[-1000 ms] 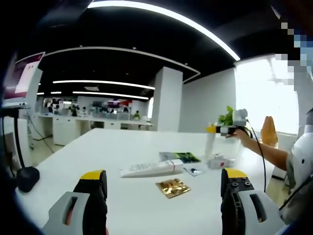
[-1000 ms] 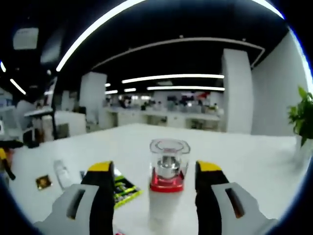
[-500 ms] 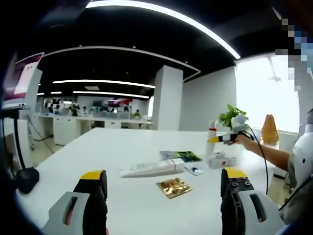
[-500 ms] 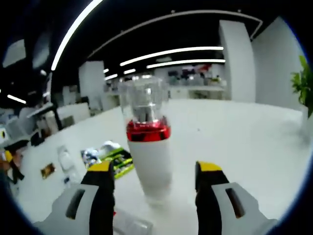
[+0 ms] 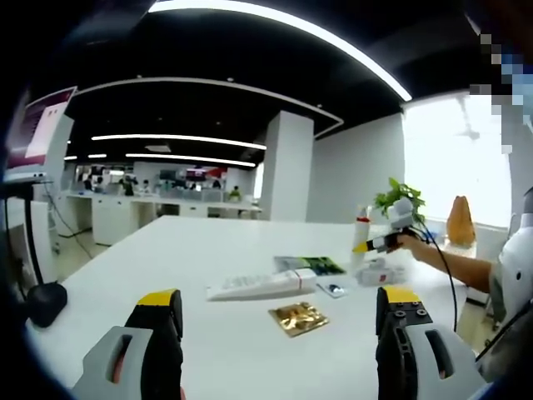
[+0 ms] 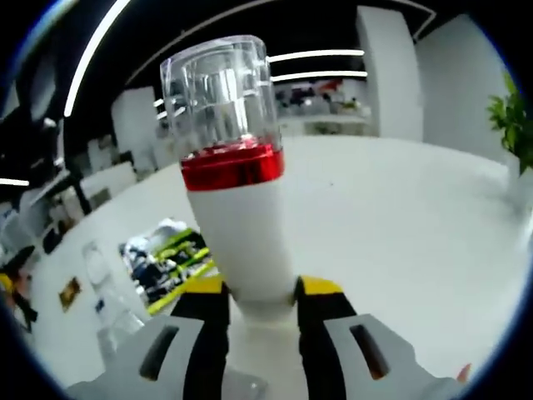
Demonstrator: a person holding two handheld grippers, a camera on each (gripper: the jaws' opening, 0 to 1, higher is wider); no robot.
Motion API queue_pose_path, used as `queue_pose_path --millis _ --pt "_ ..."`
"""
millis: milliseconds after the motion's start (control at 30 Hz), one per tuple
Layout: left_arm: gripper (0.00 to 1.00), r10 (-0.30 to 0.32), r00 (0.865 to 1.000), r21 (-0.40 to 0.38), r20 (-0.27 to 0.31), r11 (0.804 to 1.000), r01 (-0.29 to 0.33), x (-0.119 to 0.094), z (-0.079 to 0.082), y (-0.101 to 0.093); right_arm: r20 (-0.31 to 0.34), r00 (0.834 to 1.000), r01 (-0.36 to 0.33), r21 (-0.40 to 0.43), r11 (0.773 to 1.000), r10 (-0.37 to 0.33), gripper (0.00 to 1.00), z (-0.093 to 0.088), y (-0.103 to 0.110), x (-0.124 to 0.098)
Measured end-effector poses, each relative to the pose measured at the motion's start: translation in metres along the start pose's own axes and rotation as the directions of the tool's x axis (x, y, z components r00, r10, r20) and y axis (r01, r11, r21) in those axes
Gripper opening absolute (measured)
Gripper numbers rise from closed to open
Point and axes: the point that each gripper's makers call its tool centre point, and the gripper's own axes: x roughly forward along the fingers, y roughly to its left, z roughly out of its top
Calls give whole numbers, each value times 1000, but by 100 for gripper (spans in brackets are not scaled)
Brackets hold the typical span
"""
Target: Arrange the skincare products in the storage area until every visible bottle or jar stands upright without overlapping.
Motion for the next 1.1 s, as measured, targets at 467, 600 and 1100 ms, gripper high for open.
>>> queue_pose_path --millis 467,600,1100 --pt "99 -38 999 35 11 999 37 18 12 -3 -18 997 75 -2 997 -75 29 2 1 8" --pt "99 -61 998 39 5 997 61 24 10 -11 -7 995 99 -16 995 -99 29 2 1 11" --pt "99 -88 996 141 -7 986 88 35 29 -7 174 923 -326 -114 938 342 71 35 30 -16"
